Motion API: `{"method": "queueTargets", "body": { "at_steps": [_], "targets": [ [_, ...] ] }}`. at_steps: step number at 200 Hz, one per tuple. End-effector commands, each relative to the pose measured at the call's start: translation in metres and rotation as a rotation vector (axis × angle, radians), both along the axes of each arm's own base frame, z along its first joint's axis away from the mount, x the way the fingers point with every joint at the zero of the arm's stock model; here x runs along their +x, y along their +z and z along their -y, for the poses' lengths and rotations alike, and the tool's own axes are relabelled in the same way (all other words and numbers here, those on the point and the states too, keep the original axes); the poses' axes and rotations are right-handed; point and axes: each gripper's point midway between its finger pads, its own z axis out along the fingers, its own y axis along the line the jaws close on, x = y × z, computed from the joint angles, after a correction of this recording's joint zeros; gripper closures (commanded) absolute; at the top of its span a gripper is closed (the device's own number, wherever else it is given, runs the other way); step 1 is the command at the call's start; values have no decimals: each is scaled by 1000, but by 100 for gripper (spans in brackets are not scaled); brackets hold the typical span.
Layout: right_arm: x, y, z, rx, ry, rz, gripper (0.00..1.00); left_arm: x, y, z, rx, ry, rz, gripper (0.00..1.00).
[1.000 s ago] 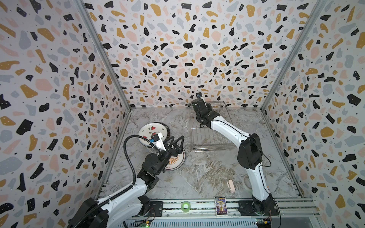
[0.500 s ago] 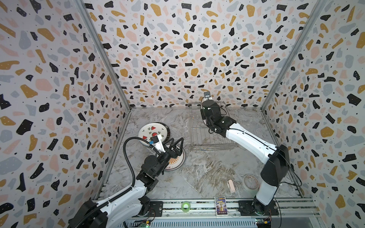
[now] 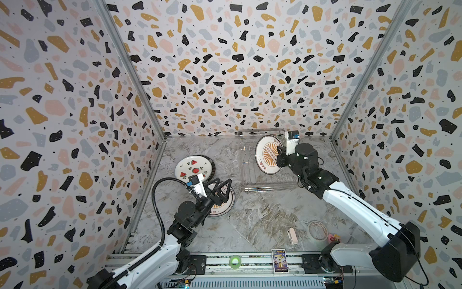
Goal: Unload the plates from the dish rack
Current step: Pick up the plate from the dish rack.
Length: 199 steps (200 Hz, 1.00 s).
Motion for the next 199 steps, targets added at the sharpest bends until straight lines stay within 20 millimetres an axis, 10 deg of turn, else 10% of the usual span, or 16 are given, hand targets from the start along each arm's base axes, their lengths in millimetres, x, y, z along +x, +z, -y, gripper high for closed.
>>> {"method": "queueTargets", "body": {
  "at_steps": [1, 102, 199],
  "targets": [
    [-26, 41, -13, 177, 161, 91, 92, -10, 10, 9, 29, -63, 49, 0],
    [-81, 20, -42, 402, 515, 3, 93, -36, 14, 27, -71, -194, 62, 0],
    [-101, -5, -85, 464, 673, -77, 94, -25, -11, 37, -89, -182, -42, 41]
  ]
}}
